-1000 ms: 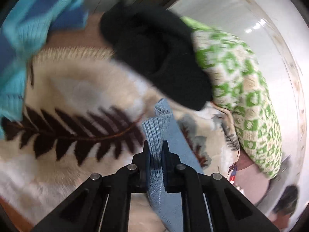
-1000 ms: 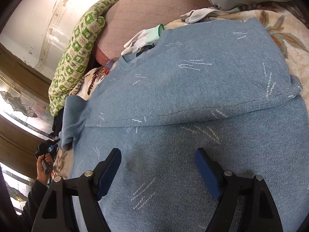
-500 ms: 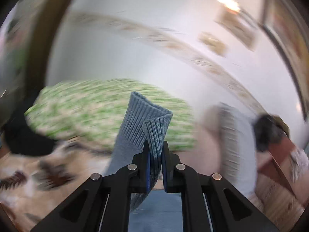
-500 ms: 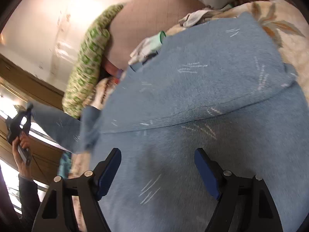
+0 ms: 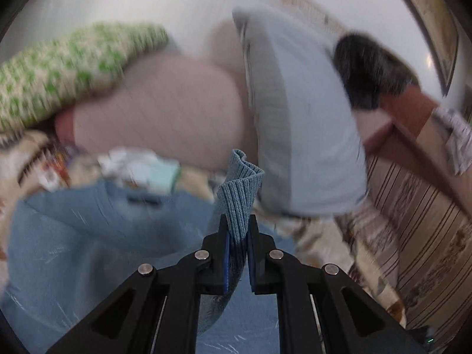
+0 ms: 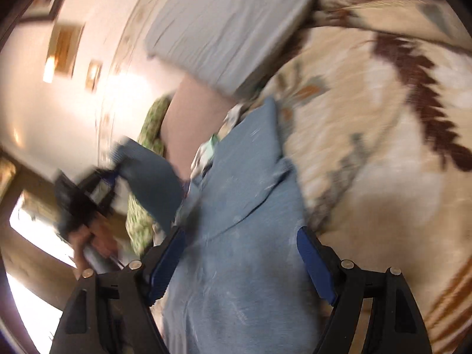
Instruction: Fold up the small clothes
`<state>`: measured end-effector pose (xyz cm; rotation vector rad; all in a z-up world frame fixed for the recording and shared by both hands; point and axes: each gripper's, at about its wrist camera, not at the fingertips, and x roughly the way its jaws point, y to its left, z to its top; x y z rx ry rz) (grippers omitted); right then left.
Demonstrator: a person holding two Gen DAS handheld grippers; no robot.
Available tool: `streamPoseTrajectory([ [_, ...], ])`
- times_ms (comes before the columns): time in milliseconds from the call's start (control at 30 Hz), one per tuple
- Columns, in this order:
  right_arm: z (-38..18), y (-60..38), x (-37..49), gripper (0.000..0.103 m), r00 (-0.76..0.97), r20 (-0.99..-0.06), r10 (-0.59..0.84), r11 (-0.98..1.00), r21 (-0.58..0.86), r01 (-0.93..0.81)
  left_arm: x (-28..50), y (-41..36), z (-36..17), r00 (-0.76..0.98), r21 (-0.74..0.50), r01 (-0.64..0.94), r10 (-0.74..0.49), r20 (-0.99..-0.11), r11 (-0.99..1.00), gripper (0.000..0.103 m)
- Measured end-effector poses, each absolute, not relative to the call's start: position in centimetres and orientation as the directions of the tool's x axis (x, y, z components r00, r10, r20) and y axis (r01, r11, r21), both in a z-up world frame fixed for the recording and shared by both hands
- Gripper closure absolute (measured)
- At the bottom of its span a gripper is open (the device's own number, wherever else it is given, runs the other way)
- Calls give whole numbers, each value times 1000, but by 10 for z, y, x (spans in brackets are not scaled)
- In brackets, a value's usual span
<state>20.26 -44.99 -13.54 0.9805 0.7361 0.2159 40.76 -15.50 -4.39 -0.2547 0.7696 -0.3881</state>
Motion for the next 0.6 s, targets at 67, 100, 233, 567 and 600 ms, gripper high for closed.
streamPoseTrajectory([
  [67,-136,-454,204,22,752,-459,473,554,819,152,411,-178,-85,569,-351,259,-436,-698,900,93],
  [100,-136,-455,204,22,753,-458,472,556,818,149,409,-188,-100,541,-330,262,-421,-728,907,92],
  [233,-142,-456,209,22,743,-475,471,570,807,155,407,-192,-127,456,-314,236,-390,-800,920,38],
  [567,-135,-439,213,19,723,-557,408,662,726,186,346,-15,-62,668,-367,165,-377,-642,916,10],
  [600,-132,-430,220,18,711,-574,407,687,705,176,345,4,-67,678,-361,120,-342,-651,925,10],
])
